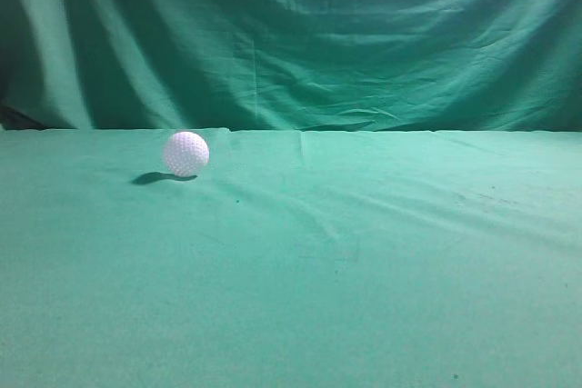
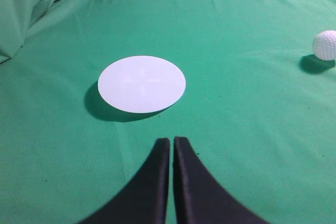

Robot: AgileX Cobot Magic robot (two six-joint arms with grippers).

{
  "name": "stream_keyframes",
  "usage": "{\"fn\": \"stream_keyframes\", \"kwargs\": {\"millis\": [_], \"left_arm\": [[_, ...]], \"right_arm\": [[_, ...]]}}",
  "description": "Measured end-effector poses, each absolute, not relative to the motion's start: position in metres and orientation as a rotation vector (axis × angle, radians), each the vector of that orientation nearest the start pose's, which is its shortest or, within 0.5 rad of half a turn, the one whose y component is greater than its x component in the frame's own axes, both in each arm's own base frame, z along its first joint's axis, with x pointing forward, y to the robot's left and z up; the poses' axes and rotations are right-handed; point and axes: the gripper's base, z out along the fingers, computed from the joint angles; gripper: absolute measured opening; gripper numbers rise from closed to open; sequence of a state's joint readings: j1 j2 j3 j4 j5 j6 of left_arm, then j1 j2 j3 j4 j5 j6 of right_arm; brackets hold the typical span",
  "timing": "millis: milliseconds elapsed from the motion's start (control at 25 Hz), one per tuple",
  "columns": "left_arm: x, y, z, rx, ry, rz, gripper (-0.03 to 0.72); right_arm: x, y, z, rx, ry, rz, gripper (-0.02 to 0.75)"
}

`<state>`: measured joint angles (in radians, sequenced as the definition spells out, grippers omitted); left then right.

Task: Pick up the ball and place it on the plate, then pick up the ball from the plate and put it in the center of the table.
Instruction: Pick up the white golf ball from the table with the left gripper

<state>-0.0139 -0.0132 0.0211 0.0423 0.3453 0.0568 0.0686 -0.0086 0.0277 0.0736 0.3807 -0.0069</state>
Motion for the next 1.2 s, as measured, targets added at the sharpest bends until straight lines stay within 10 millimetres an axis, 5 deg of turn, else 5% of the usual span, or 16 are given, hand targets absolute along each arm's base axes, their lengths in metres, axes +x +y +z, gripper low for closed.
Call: {"fn": "stream_keyframes", "kwargs": {"millis": [880, 1200], "left_arm": [[0.053, 0.001, 0.176, 0.093, 1.835, 0.073, 0.000], [0.056, -0.002, 0.196, -0.021, 1.615, -0.058, 0.000]], "right_arm": [[0.052, 0.006, 0.170, -0.025, 1.884, 0.115, 0.049], [0.052, 0.006, 0.170, -0.025, 1.884, 0.115, 0.049]]}}
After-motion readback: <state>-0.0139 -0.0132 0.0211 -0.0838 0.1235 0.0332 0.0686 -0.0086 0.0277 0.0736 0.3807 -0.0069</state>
